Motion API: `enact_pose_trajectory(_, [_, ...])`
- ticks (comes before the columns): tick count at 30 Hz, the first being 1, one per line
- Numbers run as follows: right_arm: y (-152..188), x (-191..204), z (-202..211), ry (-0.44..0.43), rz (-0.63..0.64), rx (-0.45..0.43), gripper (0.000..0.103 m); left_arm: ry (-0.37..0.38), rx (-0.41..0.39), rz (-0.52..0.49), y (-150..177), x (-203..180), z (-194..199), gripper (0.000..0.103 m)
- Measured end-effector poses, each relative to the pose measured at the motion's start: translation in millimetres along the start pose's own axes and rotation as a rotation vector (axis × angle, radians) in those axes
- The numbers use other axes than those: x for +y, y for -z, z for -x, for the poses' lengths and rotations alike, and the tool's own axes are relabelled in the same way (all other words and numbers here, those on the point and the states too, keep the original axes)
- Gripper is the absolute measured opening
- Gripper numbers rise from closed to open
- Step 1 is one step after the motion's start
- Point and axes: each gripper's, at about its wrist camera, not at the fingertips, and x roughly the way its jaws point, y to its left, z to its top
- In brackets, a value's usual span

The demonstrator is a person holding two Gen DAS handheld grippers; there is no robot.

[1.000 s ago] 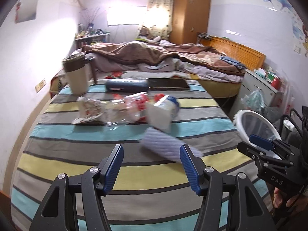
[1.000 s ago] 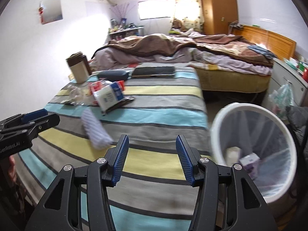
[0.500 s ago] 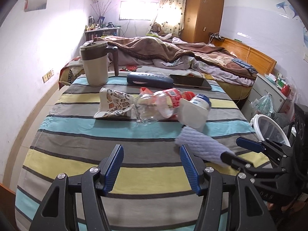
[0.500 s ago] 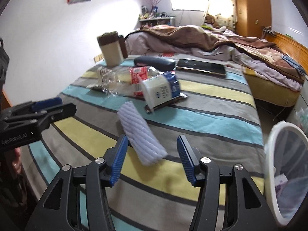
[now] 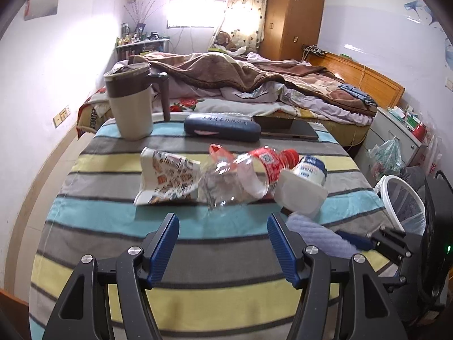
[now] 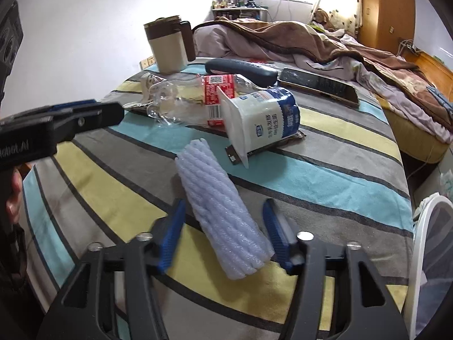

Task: Collect trash
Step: 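Grasp the white foam mesh sleeve with the right gripper while the left gripper grasps the clear red-label bottle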

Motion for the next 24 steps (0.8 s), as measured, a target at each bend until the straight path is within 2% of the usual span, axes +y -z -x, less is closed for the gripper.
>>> enact_pose_trajectory(4, [3,-1,2,0.005,0.0,0.01,0.029,0.011,0.004,-0.044,-15,-6,-10,0.065])
enact_pose_trajectory(14, [16,-26,16,0.042,-0.087,0.0,0.029,0.081,0.063,-0.185,-47,-25,-48,0.069])
enact_pose_trajectory(17, [20,-34,17,0.04,-0.115,-0.003,0.029,0.053,0.085,-0.236,-53,-31,-61,0.069])
enact_pose_trajectory(24, [22,-46,21,0.056,-0.156,-0.016,0.029,0.053,0.14,-0.263,-56,-38,-88,0.069])
